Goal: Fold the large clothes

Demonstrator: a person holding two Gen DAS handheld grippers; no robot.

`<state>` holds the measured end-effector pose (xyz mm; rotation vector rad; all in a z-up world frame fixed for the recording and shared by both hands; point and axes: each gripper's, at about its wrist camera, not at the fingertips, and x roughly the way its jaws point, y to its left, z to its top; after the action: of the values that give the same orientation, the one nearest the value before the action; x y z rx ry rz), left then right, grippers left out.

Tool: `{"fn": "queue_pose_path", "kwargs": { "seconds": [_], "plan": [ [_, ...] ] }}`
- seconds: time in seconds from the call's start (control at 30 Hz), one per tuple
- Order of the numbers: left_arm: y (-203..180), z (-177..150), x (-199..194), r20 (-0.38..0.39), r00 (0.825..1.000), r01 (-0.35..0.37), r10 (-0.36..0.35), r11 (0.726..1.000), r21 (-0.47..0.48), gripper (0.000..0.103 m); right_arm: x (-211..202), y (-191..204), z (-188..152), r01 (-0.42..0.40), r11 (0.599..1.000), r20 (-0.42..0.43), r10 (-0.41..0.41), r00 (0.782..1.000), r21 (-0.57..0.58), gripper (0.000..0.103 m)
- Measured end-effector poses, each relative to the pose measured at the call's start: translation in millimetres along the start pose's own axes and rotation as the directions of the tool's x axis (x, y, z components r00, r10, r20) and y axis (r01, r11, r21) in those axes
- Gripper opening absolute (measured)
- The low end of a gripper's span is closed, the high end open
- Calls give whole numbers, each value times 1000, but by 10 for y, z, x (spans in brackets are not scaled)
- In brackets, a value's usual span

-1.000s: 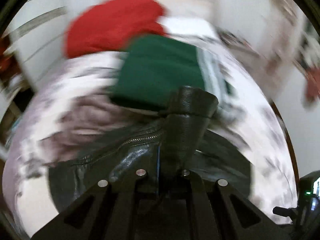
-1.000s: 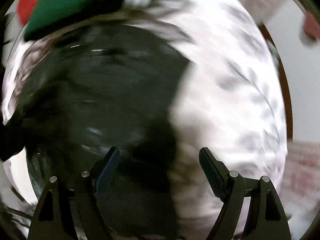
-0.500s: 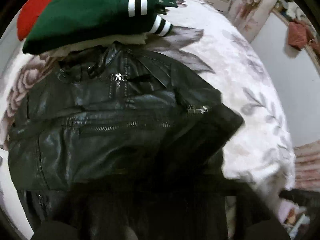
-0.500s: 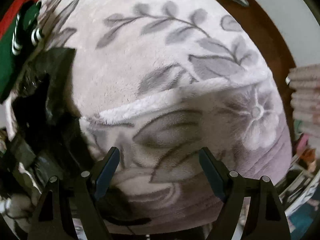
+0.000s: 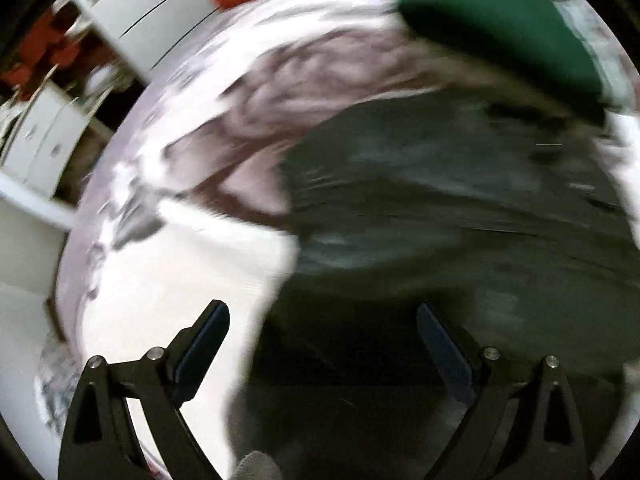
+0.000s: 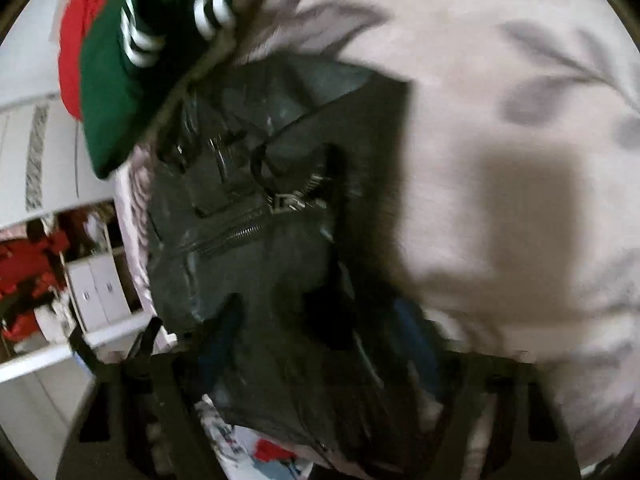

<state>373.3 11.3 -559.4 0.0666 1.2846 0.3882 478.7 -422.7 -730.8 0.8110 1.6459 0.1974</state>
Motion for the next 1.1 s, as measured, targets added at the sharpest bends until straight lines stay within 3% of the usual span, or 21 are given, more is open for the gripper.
{"fn": "queue_pose_path", "kwargs": {
  "seconds": [0.07,0.2,0.27,0.43,0.5,0.57,0.63,0.67,0.77,0.83,0.87,0.9,0.93,1.0,1.1],
  "plan": [
    [90,22,321,-29,999,-23,23,1000,8,101,102,77,61,79,997,14,-79,997,10,32],
    [37,-35,543,-6,1000,22,-22,998,61,103,48,156,52,44,999,87,-43,995,-15,21],
    [17,-50,550,7,999,40,-41,997,63,103,103,145,21,102,993,90,-97,991,-56,19],
    [176,1,616,-51,987,147,-150,988,-52,103,446,152,57,245,965,45,-242,969,-88,19],
    [240,2,585,-73,982,165,-173,981,-101,103,452,198,104,265,959,-2,-266,964,-98,23],
    [292,-21,433,-71,985,149,-159,979,-137,103,319,180,115,203,976,-48,-206,977,-76,31],
    [310,-97,209,-36,989,137,-144,979,-148,103,81,83,-23,169,983,-53,-172,984,-71,53],
    [306,-150,115,-15,990,138,-142,979,-147,103,25,46,-92,169,983,-53,-173,984,-70,57],
    [230,-374,-119,21,991,131,-130,986,-107,103,85,-169,-399,154,988,-130,-155,979,-17,59],
    [175,-521,-193,20,992,122,-121,990,-66,103,255,-263,-557,180,984,-137,-178,974,1,59],
    [153,-602,-221,15,993,115,-114,992,-51,103,348,-261,-617,198,980,-122,-198,973,-17,58],
    [144,-670,-241,12,994,111,-110,993,-41,103,421,-232,-660,252,966,-89,-256,963,-51,46],
    [127,-764,-272,5,993,114,-114,993,-25,103,459,-188,-682,316,946,-41,-319,947,-74,18],
    [108,-907,-272,-9,994,112,-112,994,5,103,459,-183,-724,368,928,45,-366,929,-49,13],
    [71,-1054,-179,-30,995,92,-91,995,48,103,470,-354,-809,397,918,89,-397,914,17,13]
  ]
}}
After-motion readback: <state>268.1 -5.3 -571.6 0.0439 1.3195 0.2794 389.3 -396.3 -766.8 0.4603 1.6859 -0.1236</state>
